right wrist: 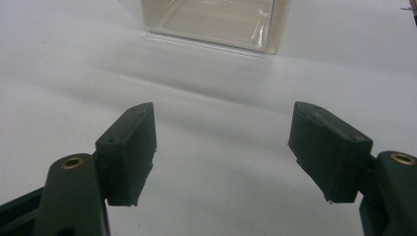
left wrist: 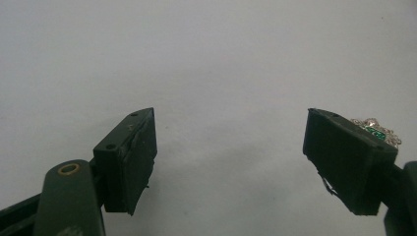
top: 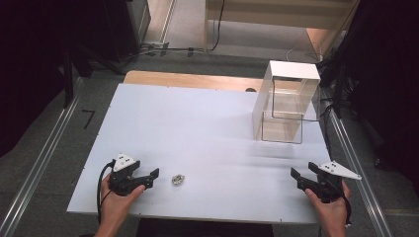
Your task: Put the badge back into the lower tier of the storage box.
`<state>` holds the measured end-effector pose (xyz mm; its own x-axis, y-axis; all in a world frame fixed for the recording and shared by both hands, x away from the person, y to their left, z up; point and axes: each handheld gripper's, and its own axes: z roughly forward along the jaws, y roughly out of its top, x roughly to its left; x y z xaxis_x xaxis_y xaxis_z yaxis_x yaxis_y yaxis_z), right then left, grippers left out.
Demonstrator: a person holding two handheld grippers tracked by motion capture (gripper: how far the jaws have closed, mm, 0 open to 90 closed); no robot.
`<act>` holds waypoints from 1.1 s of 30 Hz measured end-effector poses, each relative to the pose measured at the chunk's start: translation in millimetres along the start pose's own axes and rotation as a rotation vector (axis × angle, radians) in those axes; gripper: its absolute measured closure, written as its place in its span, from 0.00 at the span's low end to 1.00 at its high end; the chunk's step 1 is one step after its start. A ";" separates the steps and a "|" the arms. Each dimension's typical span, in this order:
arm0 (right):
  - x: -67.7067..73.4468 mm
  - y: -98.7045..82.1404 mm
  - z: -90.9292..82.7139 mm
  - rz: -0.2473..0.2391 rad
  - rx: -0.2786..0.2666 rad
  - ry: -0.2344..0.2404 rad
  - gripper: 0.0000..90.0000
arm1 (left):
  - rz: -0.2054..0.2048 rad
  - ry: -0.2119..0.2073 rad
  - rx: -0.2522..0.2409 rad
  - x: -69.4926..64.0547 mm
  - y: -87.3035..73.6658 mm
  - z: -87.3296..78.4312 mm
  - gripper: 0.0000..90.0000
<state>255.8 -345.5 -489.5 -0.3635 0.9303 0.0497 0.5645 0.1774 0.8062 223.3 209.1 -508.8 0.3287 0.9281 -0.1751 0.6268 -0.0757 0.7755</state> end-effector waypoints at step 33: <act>0.9 0.0 0.4 -0.002 0.005 0.002 0.27 | 0.056 -0.069 0.031 -27.6 3.1 17.1 0.23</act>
<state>255.8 -344.6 -489.7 -0.3663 0.9292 0.0493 0.5671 0.1809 0.8036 228.3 177.0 -511.9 0.4114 0.8946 -0.1742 0.6271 -0.1391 0.7664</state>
